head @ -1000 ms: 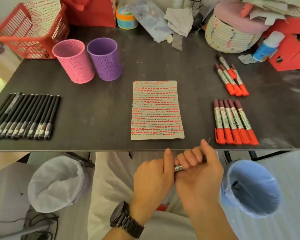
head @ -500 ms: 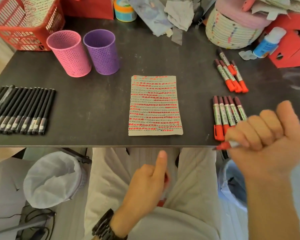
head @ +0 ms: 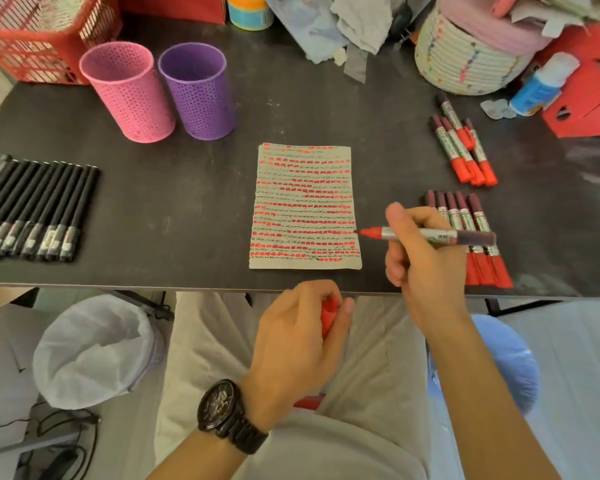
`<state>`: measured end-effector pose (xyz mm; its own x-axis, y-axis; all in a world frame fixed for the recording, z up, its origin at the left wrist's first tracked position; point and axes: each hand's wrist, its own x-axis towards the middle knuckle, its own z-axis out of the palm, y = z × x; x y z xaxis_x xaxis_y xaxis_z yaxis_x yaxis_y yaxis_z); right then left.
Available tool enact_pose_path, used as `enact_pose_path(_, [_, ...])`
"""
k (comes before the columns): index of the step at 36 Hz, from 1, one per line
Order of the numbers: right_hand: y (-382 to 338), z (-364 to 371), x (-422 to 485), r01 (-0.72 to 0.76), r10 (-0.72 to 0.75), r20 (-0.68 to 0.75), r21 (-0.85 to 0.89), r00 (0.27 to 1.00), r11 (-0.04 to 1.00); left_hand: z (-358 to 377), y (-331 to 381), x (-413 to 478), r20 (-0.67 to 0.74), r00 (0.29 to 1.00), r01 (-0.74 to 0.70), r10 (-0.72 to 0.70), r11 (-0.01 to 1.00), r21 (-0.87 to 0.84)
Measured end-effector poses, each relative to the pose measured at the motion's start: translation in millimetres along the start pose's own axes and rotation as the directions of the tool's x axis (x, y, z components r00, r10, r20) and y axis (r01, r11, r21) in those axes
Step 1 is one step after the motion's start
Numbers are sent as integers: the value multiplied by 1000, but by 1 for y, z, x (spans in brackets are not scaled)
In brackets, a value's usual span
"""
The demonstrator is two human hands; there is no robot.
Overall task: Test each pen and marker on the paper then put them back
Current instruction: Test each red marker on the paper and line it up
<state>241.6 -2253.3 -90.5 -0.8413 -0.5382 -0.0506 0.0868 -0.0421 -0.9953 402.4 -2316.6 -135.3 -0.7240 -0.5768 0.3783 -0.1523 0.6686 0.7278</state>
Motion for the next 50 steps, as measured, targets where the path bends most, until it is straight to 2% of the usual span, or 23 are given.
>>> enact_pose_path(3, [8, 2, 7, 20, -19, 47, -21, 999, 1000, 7, -9, 5, -5, 990, -140, 140, 990, 14])
enact_pose_path(7, [14, 3, 12, 45, -38, 83, -92, 996, 995, 15, -17, 6, 18, 988, -150, 151, 987, -48])
enact_pose_path(9, [16, 1, 11, 71, -65, 58, -118, 996, 990, 19, -22, 6, 0, 980, -198, 198, 980, -39])
enact_pose_path(13, [20, 3, 10, 81, -89, -54, -145, 995, 986, 28, -32, 8, 10, 935, -352, 353, 928, 118])
enact_pose_path(20, [30, 8, 10, 161, -202, -144, -254, 969, 954, 33, -44, 10, 37, 929, -369, 369, 913, 174])
enact_pose_path(25, [31, 11, 11, 168, -222, -123, -348, 967, 922, 32, -47, 11, 36, 914, -404, 404, 899, 168])
enact_pose_path(32, [29, 11, 11, 156, -210, -89, -411, 974, 898, 34, -43, 13, -15, 922, -382, 387, 914, 138])
enact_pose_path(50, [27, 12, 10, 183, -224, -44, -435, 974, 881, 29, -36, 15, -31, 933, -355, 359, 930, 93])
